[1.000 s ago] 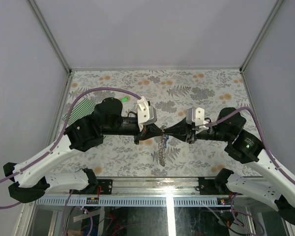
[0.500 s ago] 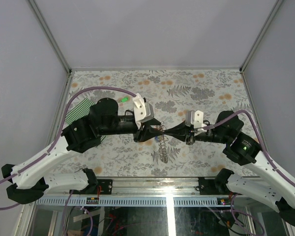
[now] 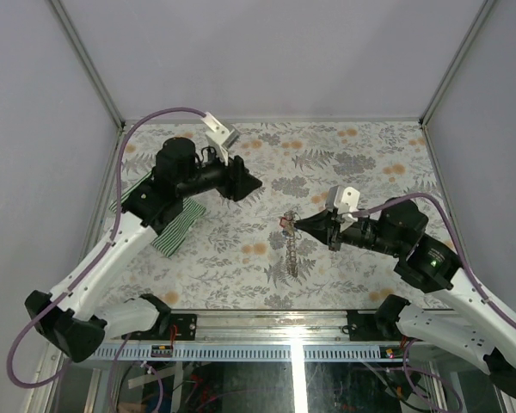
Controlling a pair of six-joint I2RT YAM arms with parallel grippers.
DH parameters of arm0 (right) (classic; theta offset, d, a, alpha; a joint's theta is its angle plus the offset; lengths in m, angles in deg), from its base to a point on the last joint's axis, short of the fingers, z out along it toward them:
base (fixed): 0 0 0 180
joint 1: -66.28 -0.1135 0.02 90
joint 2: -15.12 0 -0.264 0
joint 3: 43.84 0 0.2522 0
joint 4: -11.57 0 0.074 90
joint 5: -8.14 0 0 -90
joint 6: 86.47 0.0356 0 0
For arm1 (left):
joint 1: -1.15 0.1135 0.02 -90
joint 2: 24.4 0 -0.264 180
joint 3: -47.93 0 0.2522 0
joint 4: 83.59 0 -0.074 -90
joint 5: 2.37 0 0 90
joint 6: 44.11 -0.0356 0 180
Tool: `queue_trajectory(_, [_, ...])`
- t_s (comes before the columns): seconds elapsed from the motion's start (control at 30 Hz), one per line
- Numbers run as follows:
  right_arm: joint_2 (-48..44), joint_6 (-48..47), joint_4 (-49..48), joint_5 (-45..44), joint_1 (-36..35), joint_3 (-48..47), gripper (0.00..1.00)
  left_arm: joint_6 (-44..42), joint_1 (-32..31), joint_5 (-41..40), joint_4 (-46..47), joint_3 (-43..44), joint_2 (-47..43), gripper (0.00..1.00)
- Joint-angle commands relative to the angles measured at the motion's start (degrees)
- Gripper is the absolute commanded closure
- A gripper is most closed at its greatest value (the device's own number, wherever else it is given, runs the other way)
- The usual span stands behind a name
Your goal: Put the keys on the keyring
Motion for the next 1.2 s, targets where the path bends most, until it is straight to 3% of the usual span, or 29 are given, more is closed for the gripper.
queue_trajectory(0.0, [-0.49, 4.68, 2.29, -4.33, -0.01, -5.20, 1.00, 7.84, 8.50, 0.91, 8.46, -3.88, 2.04, 0.47])
queue_trajectory(0.23, [-0.81, 8.02, 3.50, -4.62, -0.04, -4.46, 1.00, 13.45, 21.72, -0.38, 10.37, -6.70, 11.27, 0.45])
queue_trajectory(0.47, [-2.48, 9.48, 2.50, -5.47, -0.03, -2.01, 1.00, 15.03, 28.47, -2.35, 10.67, -5.65, 19.89, 0.43])
queue_trajectory(0.73, [-2.55, 10.29, 1.82, -4.00, 0.00, -0.51, 1.00, 11.71, 29.60, -2.26, 6.94, 1.65, 32.86, 0.42])
queue_trajectory(1.17, [-3.65, 12.13, 1.40, -2.22, -0.04, 0.70, 1.00, 4.76, 29.72, -9.50, 2.56, 15.20, 47.77, 0.43])
